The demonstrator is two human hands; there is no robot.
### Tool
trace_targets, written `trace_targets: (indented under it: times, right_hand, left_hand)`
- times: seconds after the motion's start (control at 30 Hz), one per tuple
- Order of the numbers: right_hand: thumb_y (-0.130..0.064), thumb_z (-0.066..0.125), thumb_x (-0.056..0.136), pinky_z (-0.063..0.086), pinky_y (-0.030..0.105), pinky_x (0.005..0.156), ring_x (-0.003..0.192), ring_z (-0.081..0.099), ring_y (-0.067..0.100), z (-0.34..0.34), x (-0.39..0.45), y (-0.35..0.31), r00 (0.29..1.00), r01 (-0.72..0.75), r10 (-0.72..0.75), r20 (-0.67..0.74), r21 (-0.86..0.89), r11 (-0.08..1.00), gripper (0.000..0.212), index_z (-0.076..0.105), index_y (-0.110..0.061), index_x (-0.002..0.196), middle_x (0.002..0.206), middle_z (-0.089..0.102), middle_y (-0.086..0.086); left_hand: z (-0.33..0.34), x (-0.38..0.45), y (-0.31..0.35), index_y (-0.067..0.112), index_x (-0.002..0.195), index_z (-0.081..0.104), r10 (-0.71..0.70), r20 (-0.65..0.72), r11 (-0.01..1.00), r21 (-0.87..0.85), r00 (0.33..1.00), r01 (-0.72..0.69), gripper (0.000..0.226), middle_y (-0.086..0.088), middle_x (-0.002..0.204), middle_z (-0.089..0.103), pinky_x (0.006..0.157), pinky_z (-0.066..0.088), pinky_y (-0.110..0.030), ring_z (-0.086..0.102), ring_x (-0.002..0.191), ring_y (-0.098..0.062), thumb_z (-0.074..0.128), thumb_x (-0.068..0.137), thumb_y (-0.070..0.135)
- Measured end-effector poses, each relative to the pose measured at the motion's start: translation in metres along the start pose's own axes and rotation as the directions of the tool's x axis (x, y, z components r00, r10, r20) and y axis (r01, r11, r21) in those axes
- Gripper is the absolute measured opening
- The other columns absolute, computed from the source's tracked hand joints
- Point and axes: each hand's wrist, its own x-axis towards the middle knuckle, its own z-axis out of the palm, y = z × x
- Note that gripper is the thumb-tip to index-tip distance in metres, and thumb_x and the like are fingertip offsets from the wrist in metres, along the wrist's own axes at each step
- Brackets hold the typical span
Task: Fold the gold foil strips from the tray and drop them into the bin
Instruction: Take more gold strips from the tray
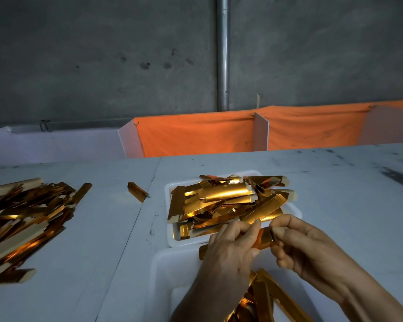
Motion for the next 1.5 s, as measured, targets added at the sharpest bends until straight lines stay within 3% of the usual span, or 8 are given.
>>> trace_targets:
  times: [0.33, 0.5, 0.7, 0.8, 0.87, 0.97, 1.37, 1.5]
  right_hand:
    - [-0.011, 0.067, 0.068, 0.045, 0.023, 0.042, 0.045, 0.049, 0.020, -0.0004, 0.0004, 0.0020, 0.999, -0.027, 0.023, -0.025, -0.157, 0.987, 0.026, 0.057, -0.001, 0.089, 0.055, 0.050, 0.016]
    - [0.004, 0.054, 0.086, 0.047, 0.024, 0.043, 0.046, 0.050, 0.019, -0.0025, 0.0018, 0.0040, 0.999, -0.028, 0.024, -0.028, -0.182, 0.983, 0.008, 0.055, -0.001, 0.093, 0.055, 0.051, 0.015]
    - [0.005, 0.045, 0.093, 0.048, 0.025, 0.045, 0.048, 0.051, 0.021, -0.0047, 0.0041, 0.0053, 0.999, -0.028, 0.020, -0.042, -0.200, 0.979, 0.011, 0.054, -0.001, 0.096, 0.056, 0.053, 0.016]
    - [0.005, 0.045, 0.093, 0.048, 0.025, 0.045, 0.047, 0.051, 0.021, -0.0051, 0.0038, 0.0056, 0.999, -0.028, 0.019, -0.046, -0.203, 0.979, 0.012, 0.054, -0.002, 0.096, 0.056, 0.054, 0.016]
    - [0.005, 0.045, 0.093, 0.048, 0.025, 0.045, 0.048, 0.052, 0.022, -0.0047, 0.0033, 0.0054, 0.999, -0.031, 0.023, -0.044, -0.196, 0.980, 0.012, 0.054, -0.002, 0.095, 0.056, 0.054, 0.016]
    - [0.005, 0.047, 0.093, 0.049, 0.025, 0.045, 0.047, 0.053, 0.021, -0.0037, 0.0022, 0.0051, 0.999, -0.026, 0.018, -0.042, -0.201, 0.979, 0.011, 0.054, -0.002, 0.095, 0.056, 0.055, 0.017]
    - [0.009, 0.049, 0.092, 0.045, 0.022, 0.048, 0.048, 0.053, 0.018, -0.0068, 0.0013, 0.0069, 0.997, 0.078, -0.077, 0.020, -0.455, 0.887, 0.015, 0.054, -0.003, 0.098, 0.058, 0.053, 0.009]
    - [0.007, 0.048, 0.093, 0.043, 0.020, 0.049, 0.048, 0.051, 0.017, -0.0092, 0.0009, 0.0051, 0.997, 0.079, -0.059, 0.057, -0.466, 0.881, 0.015, 0.057, -0.004, 0.098, 0.061, 0.051, 0.010]
  left_hand:
    - [0.0033, 0.0002, -0.0024, 0.031, 0.149, 0.019, 0.034, 0.014, 0.998, 0.047, 0.999, -0.034, 0.050, 0.012, 0.133, 0.034, 0.104, 0.024, -0.024, 0.023, 0.125, -0.001, 0.035, 0.102, 0.026]
    - [0.0030, 0.0009, -0.0035, 0.031, 0.149, 0.018, 0.032, 0.030, 0.997, 0.072, 0.999, -0.034, 0.050, 0.012, 0.136, 0.033, 0.105, 0.023, -0.023, 0.021, 0.129, -0.003, 0.034, 0.102, 0.025]
    - [0.0037, 0.0008, -0.0054, 0.038, 0.148, 0.018, -0.003, 0.047, 1.000, 0.009, 0.999, 0.003, 0.049, 0.016, 0.141, 0.030, 0.099, 0.021, -0.019, 0.020, 0.129, -0.002, 0.034, 0.102, 0.029]
    - [0.0046, -0.0023, -0.0071, 0.049, 0.128, 0.029, -0.057, 0.006, 0.991, -0.121, 0.998, 0.057, 0.037, 0.022, 0.130, 0.037, 0.088, 0.025, -0.008, 0.030, 0.118, 0.004, 0.043, 0.099, 0.032]
    - [0.0048, -0.0036, -0.0078, 0.054, 0.108, 0.027, -0.065, 0.002, 0.989, -0.137, 0.998, 0.064, 0.032, 0.024, 0.117, 0.039, 0.084, 0.030, -0.007, 0.034, 0.109, 0.007, 0.046, 0.097, 0.032]
    - [0.0042, -0.0039, -0.0077, 0.053, 0.099, 0.028, -0.069, 0.004, 0.990, -0.126, 0.998, 0.069, 0.029, 0.026, 0.110, 0.038, 0.084, 0.031, -0.008, 0.035, 0.107, 0.007, 0.047, 0.097, 0.031]
    - [0.0002, -0.0034, -0.0051, 0.034, 0.122, 0.046, 0.014, 0.033, 0.999, -0.044, 0.999, -0.012, 0.024, 0.026, 0.114, 0.038, 0.086, 0.017, -0.001, 0.015, 0.094, 0.032, 0.041, 0.100, 0.025]
    - [-0.0011, -0.0039, -0.0052, 0.040, 0.117, 0.046, 0.014, 0.045, 0.997, -0.080, 0.999, -0.011, 0.023, 0.042, 0.096, 0.027, 0.085, 0.021, -0.002, 0.018, 0.096, 0.032, 0.043, 0.099, 0.027]
